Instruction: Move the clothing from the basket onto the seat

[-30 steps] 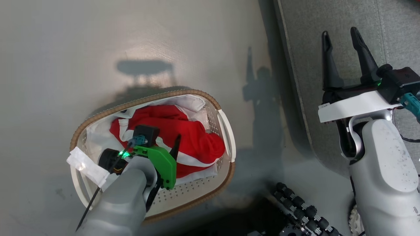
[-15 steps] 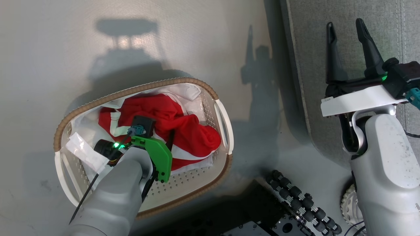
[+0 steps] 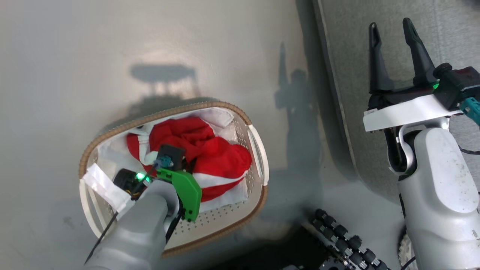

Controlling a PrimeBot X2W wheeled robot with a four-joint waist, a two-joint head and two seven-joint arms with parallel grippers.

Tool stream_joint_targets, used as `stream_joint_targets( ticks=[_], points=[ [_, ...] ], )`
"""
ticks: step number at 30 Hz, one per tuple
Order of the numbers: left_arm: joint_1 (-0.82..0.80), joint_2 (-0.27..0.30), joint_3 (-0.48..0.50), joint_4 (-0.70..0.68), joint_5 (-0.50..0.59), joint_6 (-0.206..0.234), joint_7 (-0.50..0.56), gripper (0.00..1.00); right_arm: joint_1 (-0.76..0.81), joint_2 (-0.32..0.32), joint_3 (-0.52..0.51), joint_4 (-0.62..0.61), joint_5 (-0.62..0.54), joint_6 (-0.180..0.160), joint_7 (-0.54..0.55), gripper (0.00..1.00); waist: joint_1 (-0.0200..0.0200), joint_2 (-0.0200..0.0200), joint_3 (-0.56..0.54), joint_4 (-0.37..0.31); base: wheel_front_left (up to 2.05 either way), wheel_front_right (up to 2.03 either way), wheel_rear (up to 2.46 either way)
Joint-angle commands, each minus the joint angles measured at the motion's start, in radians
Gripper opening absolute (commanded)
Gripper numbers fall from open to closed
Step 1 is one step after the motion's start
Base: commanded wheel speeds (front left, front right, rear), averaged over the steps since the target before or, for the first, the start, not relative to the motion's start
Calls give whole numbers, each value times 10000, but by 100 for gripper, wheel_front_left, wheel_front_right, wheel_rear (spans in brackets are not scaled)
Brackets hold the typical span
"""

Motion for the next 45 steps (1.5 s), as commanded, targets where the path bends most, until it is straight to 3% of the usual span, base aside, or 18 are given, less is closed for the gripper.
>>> stream_joint_targets(
  ticks=[1,12,16,24,35,45],
  points=[
    [192,58,-100,-99,-83,-26,-73,0,203,-16,39,79,2,-10,-16,100,-1,0,-904,152,0,0,0],
    [1474,49,-705,-961,-574,-25,-312,0,1157,-48,409,703,-16,-10,-16,100,-1,0,-3556,734,0,0,0],
    [1774,57,-477,-1326,-694,-26,-307,0,1613,-161,483,946,-54,-10,-16,100,-1,0,-4361,1050,0,0,0],
    [2583,188,636,-2492,-54,-25,-304,0,2698,-287,413,1253,-135,-10,-16,100,-1,0,-5891,1784,0,0,0],
    [3491,328,2999,-4748,1694,-15,-292,0,4075,-196,216,1601,-128,-10,-16,100,-1,0,-7444,2448,0,0,0],
    [3654,191,4512,-6427,2739,-22,-293,0,4724,-299,1259,1628,-318,-10,-16,100,-1,0,-8153,2597,0,0,0]
  ],
)
